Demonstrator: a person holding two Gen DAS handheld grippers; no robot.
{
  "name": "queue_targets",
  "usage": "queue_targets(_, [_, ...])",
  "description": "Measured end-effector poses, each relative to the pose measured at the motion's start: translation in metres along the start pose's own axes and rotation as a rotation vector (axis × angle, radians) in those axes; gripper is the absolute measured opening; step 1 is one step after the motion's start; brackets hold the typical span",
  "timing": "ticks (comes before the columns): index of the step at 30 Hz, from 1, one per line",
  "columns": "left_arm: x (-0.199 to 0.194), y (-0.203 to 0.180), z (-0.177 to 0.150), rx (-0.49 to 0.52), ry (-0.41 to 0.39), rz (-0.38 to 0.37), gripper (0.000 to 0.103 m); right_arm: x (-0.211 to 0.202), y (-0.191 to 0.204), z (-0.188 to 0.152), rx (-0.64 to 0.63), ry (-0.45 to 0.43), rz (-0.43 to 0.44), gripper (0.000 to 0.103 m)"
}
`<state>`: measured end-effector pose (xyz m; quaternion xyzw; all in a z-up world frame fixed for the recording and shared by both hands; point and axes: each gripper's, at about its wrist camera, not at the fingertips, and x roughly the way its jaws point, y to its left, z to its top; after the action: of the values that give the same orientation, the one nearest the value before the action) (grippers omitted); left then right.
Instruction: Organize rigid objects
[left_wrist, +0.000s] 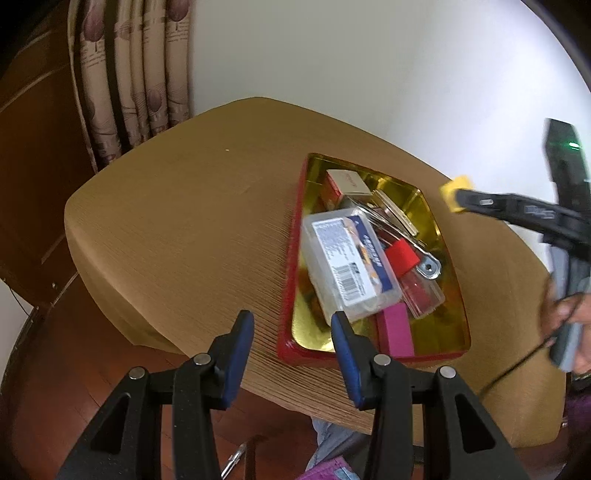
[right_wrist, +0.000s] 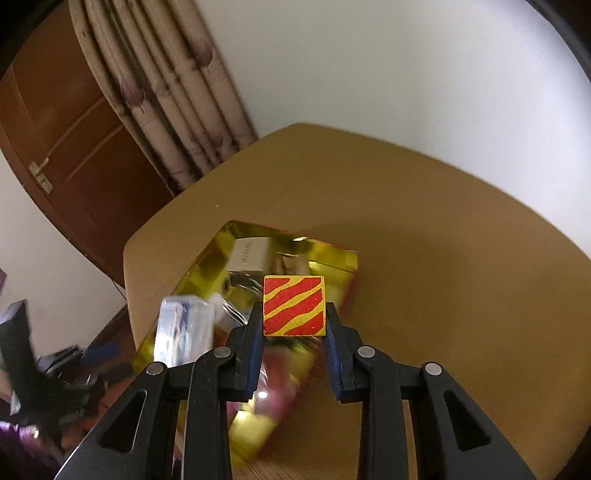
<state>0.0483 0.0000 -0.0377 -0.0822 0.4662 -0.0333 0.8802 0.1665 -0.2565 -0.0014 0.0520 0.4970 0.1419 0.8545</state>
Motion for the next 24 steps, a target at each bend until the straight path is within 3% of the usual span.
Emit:
queue_targets(4, [0.005,0.008,0.004,-0.031,0.019,-0.021,0.044,0.029,0.016,0.001,0.003,0.029,-0.036,0.027])
queue_targets(10, [0.007,0.006,0.008,-0.006,0.020,0.017,0.044,0.061,0.029,0.010,0.012,0.039,-0.060,0.030])
queue_targets(11, [0.006,0.004,0.008,0.005,0.009,0.029,0.044,0.060,0.031,0.010,0.014,0.030,-0.068,0.034])
queue_targets(13, [0.005,0.002,0.008,0.021,-0.003,0.047,0.044,0.052,0.033,0.010,0.008,-0.007,-0.075,0.056])
queue_targets(17, [-0.001,-0.003,0.006,0.044,-0.042,0.037,0.044,0.007,0.051,-0.001,0.014,-0.170,-0.105,0.063])
queue_targets(19, [-0.003,-0.005,0.004,0.035,-0.069,0.012,0.044,-0.019,0.071,-0.016,-0.006,-0.246,-0.150,0.087])
queue_targets(20, [-0.004,-0.005,0.004,0.035,-0.079,0.002,0.044,-0.032,0.084,-0.025,-0.026,-0.301,-0.178,0.091])
queue_targets(22, [-0.009,-0.006,0.001,0.039,-0.110,-0.039,0.044,-0.058,0.114,-0.050,-0.081,-0.428,-0.267,0.103])
queue_targets(24, [-0.014,-0.007,-0.002,0.042,-0.146,-0.056,0.044,-0.074,0.139,-0.074,-0.130,-0.517,-0.392,0.102])
